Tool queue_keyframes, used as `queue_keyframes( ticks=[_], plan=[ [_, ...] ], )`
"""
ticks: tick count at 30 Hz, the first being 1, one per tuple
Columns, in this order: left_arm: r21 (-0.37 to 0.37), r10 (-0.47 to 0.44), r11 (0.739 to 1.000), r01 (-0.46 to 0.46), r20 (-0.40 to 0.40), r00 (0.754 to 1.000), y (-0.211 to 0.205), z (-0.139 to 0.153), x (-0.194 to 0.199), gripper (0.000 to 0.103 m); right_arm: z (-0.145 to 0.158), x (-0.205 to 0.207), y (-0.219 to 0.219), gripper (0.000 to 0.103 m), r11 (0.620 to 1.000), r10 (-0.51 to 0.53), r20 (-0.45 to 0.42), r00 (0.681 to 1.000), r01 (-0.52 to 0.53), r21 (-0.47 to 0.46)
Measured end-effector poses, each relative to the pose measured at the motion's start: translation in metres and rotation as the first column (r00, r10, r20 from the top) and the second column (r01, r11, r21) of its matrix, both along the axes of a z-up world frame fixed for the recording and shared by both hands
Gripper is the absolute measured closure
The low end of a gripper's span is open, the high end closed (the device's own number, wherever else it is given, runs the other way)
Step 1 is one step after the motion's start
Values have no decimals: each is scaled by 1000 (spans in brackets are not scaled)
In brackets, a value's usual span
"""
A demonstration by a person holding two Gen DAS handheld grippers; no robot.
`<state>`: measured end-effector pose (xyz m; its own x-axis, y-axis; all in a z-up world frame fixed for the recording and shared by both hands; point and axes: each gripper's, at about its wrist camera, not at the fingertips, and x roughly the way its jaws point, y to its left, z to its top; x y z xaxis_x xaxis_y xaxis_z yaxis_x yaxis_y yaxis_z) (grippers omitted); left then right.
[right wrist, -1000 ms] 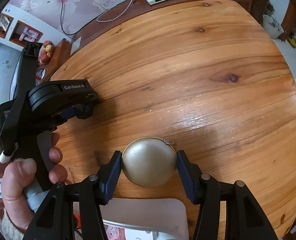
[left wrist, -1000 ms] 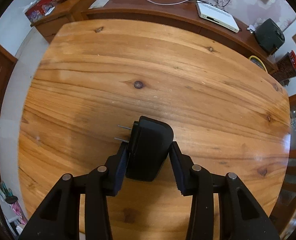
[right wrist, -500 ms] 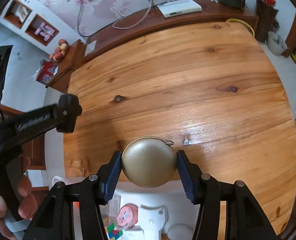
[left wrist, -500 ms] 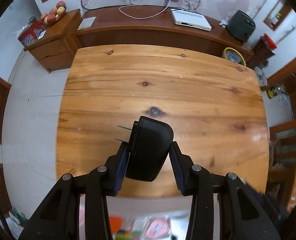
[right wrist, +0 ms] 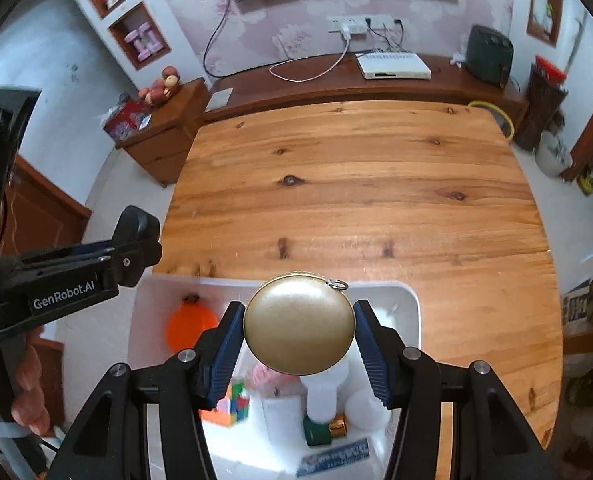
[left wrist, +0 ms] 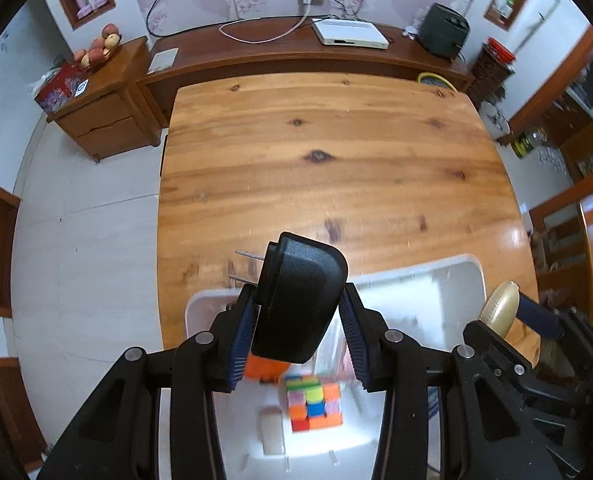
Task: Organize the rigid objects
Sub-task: 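Carry the black charger and gold compact into the tray and release both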
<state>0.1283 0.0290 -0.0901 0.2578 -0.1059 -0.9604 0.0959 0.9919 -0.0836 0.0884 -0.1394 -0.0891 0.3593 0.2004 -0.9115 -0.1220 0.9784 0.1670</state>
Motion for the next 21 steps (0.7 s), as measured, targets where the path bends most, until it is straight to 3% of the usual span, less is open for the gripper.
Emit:
queue_keyframes(
  ticks=[9, 15, 21],
  plan=[
    [43, -137, 990, 137, -20, 990, -26, -37, -53, 58, -45, -59, 14, 48, 989, 57, -48, 997, -63, -134],
    [69, -155, 985, 160, -70, 985, -29, -67, -64, 58, -80, -85, 11, 47, 984, 43, -129, 991, -64, -165],
    [71, -165, 983, 172, -98, 981, -32, -85, -76, 58, -92, -91, 8, 47, 981, 34, -149, 988, -62, -183]
  ],
)
